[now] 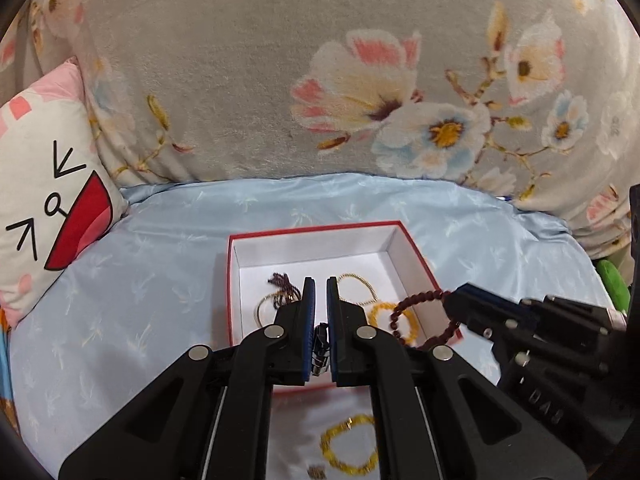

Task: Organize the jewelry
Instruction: 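Carry the watch and dark red bracelet into the red box and open both grippers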

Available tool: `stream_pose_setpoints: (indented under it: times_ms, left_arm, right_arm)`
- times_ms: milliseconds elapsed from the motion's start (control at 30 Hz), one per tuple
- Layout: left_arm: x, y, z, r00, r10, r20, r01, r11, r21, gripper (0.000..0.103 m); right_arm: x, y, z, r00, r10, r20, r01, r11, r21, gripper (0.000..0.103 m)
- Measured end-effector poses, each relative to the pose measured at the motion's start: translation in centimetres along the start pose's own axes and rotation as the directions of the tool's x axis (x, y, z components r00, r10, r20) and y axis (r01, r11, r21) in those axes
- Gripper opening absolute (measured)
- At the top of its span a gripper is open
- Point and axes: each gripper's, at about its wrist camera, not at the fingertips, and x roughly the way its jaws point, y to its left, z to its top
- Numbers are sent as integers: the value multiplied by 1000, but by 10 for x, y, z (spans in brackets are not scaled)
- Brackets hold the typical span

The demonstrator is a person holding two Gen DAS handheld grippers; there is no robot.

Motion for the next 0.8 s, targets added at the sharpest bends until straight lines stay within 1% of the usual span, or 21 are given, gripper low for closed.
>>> stream_pose_setpoints:
  times_ms: [100, 233, 333, 500, 533, 600, 633, 767, 800]
  left_arm:
    - [29, 4, 8, 1000, 2, -29, -3, 1000, -20, 5]
    - [57, 6, 6, 998, 12, -67, -13, 1000, -25, 5]
    - [76, 9, 3, 995, 15, -100, -18, 999, -34, 5]
    - [102, 10, -7, 988, 28, -151, -33, 999, -29, 6]
    - [105, 10, -8, 987, 31, -158, -35, 999, -24, 7]
    - [109, 9, -12, 986, 67, -153, -69, 998, -9, 9]
    - [109, 9, -13, 987, 73, -145, -74, 997, -4, 10]
    - [104, 13, -12, 987, 93, -130, -96, 995, -16, 29]
    - [102, 13, -13, 987, 98, -124, -101, 995, -18, 30]
  right_arm:
    - [28, -3, 5, 999, 20, -36, -19, 1000, 21, 8]
    - [66, -11, 5, 996, 25, -86, -21, 998, 57, 8]
    - [86, -18, 1, 992, 43, -117, -34, 996, 83, 8]
    - [109, -25, -6, 987, -6, -160, 16, 998, 63, 8]
    - [112, -26, -8, 986, -28, -166, 37, 998, 55, 11]
    - [113, -29, -11, 986, -49, -162, 58, 997, 51, 14]
    - [110, -31, -13, 987, -56, -153, 65, 996, 54, 17]
    - [96, -34, -11, 991, -78, -105, 85, 995, 59, 22]
    - [94, -34, -9, 992, -76, -99, 83, 995, 59, 22]
